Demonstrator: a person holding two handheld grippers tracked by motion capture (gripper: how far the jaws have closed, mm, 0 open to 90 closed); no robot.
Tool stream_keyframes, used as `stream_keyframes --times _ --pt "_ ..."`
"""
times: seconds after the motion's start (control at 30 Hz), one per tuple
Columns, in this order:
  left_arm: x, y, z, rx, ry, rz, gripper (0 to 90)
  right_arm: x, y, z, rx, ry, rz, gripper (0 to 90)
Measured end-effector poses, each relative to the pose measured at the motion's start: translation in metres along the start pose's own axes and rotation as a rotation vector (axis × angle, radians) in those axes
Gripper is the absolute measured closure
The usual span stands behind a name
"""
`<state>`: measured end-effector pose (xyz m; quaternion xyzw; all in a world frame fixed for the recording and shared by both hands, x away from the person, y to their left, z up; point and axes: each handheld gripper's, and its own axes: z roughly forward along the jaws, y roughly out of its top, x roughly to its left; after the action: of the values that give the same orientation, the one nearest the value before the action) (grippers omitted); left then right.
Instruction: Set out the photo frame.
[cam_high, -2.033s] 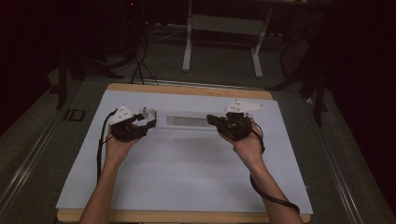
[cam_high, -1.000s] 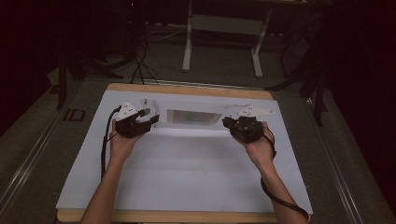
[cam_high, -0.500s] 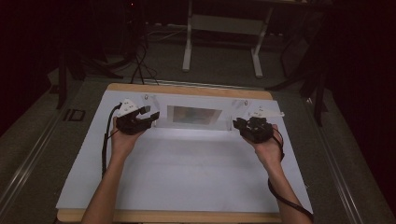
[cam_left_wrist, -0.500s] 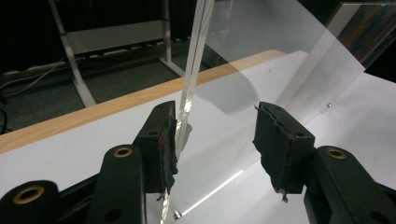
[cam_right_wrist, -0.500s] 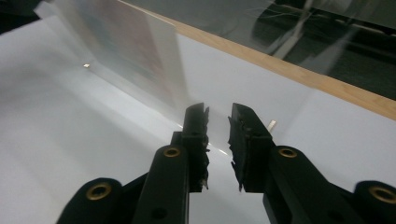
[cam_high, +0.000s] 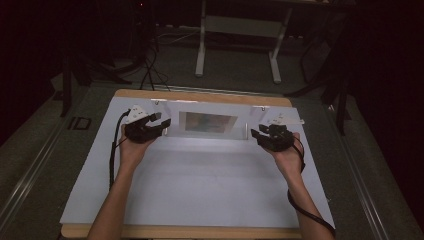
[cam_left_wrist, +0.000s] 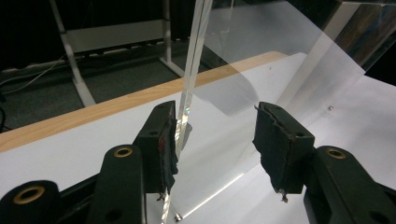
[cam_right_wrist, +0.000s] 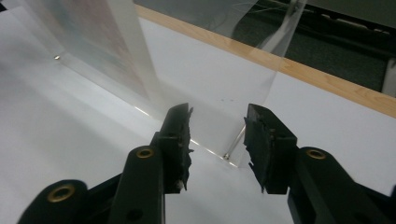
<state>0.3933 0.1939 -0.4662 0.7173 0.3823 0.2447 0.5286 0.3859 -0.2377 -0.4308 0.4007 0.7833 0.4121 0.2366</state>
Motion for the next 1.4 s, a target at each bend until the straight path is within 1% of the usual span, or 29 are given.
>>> stream_keyframes --times 0.07,0.17,0.23,0.3,0.4,0.5,0.57,0.63,0.7,0.73,0.8,0.87,0.93,1.03,1.17,1.23,1.4 --pt "0.000 0.000 0.000 -0.001 0.000 -0.001 49.6 -0.002 0.000 0.002 -0.003 -0.011 0.002 57.7" --pt "0.000 0.000 0.001 0.000 0.008 -0.001 50.1 -0.004 0.000 0.005 -0.014 -0.003 0.006 56.1" --pt "0.001 0.000 0.002 -0.002 0.010 -0.009 50.2 -0.004 0.001 0.007 -0.016 -0.002 0.004 56.0" --pt "0.002 -0.001 0.003 -0.006 0.007 -0.018 50.1 -0.004 0.001 0.008 -0.018 -0.007 0.009 56.1" --pt "0.002 -0.001 0.002 -0.004 0.003 -0.017 50.1 -0.004 -0.001 0.007 -0.015 -0.028 0.012 56.1" --pt "0.002 -0.001 0.002 -0.003 -0.001 -0.015 50.2 -0.007 -0.003 0.007 -0.014 -0.035 0.024 55.8" --pt "0.002 -0.001 0.002 -0.004 0.001 -0.017 50.1 -0.010 -0.003 0.007 -0.016 -0.044 0.031 53.8" --pt "0.002 -0.001 0.002 -0.004 0.002 -0.017 50.1 -0.013 -0.002 0.009 -0.022 -0.042 0.040 50.7" --pt "0.003 -0.001 0.003 -0.006 0.003 -0.020 49.9 -0.015 -0.001 0.012 -0.045 -0.025 0.034 49.8" --pt "0.003 -0.001 0.003 -0.006 0.003 -0.021 49.9 -0.015 0.000 0.014 -0.059 -0.010 0.030 48.7" --pt "0.003 -0.001 0.003 -0.007 0.002 -0.021 49.9 -0.016 0.001 0.018 -0.073 -0.003 0.026 48.3" --pt "0.003 -0.001 0.003 -0.006 0.001 -0.023 49.8 -0.016 0.001 0.023 -0.083 0.015 0.028 47.9" --pt "0.003 -0.001 0.003 -0.005 0.003 -0.021 49.7 -0.016 0.000 0.027 -0.087 0.023 0.034 47.2" --pt "0.003 -0.002 0.003 -0.007 0.001 -0.020 49.1 -0.016 -0.001 0.033 -0.097 0.055 0.039 46.6" --pt "0.003 -0.003 0.005 -0.008 0.001 -0.028 44.0 -0.015 -0.003 0.036 -0.102 0.058 0.033 45.8" --pt "0.004 -0.003 0.006 -0.018 -0.009 -0.036 40.7 -0.015 -0.003 0.035 -0.102 0.063 0.034 45.8" --pt "0.001 -0.004 0.009 -0.041 -0.036 -0.021 36.3 -0.016 -0.004 0.035 -0.104 0.069 0.037 45.8"
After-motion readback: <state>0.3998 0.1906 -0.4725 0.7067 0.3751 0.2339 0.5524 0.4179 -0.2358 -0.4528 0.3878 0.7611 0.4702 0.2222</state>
